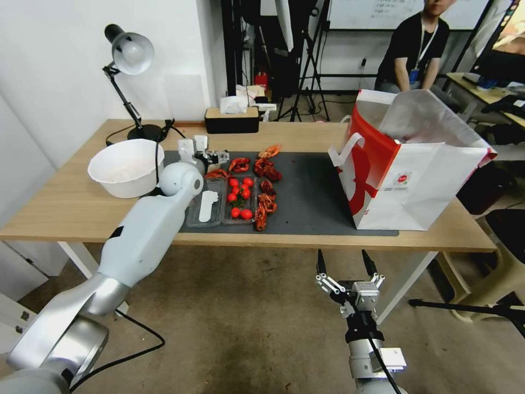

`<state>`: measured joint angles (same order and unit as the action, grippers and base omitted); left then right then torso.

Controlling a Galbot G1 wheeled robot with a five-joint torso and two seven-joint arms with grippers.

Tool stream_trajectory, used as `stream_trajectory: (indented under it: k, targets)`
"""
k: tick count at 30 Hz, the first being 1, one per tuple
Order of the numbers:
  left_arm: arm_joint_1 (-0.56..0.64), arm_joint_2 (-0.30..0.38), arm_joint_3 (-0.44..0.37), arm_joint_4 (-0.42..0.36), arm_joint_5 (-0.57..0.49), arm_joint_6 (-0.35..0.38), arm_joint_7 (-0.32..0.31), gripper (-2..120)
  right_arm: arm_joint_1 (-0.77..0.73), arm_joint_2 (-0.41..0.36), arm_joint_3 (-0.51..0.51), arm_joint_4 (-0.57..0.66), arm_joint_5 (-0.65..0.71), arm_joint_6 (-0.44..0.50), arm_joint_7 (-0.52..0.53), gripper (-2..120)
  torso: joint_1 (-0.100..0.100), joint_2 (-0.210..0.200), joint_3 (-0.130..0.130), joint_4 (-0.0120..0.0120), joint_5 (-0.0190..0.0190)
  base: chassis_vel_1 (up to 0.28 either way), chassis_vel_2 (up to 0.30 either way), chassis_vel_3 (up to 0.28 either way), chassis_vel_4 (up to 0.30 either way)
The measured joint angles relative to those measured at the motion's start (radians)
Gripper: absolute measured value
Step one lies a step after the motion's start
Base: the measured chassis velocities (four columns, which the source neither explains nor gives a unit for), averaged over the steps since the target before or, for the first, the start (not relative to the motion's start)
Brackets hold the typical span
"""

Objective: Pick up the trash from the table and place it into the takeout bag.

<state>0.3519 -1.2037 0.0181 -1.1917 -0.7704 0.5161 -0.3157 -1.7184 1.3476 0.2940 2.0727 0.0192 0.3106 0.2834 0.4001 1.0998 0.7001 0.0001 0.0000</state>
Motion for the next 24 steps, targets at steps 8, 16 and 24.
stream_trajectory:
  k: [8,16,24]
  targets:
    - [-0.022,-0.007,0.001,0.094,0.026,-0.007,0.018,100,0.000,0.000,0.001,-0.011,0.003,0.013,0.001,100,0.000,0.000,0.000,0.0000,-0.0001,0.000,0.000,0.000,0.000]
    - [-0.019,-0.004,-0.003,0.105,0.034,-0.002,0.018,100,-0.001,0.001,0.001,-0.016,0.004,0.016,0.002,100,0.000,0.000,0.000,0.0000,-0.0001,0.000,0.000,0.000,0.000]
    - [-0.016,-0.004,-0.004,0.100,0.027,0.000,0.016,82,0.001,0.002,-0.001,-0.020,0.004,0.017,0.002,100,0.000,0.000,0.000,-0.0001,-0.0001,0.000,0.000,0.000,0.000]
